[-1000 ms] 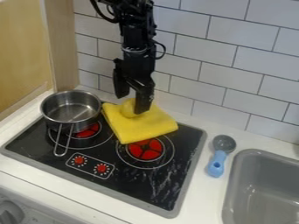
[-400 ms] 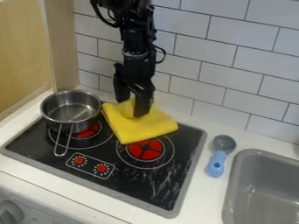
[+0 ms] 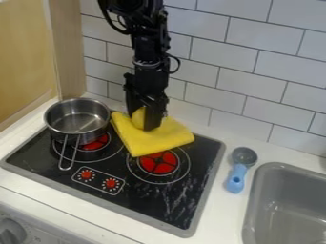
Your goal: Coloca la papa a hervir en la olla plateada del lado izquierdo
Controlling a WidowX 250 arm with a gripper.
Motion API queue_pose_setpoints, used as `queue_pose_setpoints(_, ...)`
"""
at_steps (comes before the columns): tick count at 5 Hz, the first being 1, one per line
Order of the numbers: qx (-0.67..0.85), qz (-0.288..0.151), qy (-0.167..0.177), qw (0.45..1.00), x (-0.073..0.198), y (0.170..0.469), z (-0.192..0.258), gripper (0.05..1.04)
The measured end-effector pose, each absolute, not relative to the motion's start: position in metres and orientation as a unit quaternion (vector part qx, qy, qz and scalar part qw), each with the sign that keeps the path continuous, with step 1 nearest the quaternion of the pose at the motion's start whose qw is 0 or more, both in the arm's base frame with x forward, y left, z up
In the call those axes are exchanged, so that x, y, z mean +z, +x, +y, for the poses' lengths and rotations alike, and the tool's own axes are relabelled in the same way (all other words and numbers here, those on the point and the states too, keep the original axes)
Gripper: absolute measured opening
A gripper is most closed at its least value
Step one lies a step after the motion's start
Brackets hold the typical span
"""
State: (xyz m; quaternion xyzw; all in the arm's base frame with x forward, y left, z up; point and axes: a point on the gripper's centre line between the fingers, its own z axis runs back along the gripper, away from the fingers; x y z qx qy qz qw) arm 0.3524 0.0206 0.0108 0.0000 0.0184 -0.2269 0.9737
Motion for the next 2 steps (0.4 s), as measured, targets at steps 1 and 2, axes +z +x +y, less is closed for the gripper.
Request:
queue_pose_setpoints(1, -0.228, 0.024, 0.003, 0.973, 0.0108, 0.3509, 0.0212, 0.631)
queue_pose_setpoints(2, -0.227, 0.027, 0.003, 0.973, 0.0109, 0.3499, 0.021, 0.631)
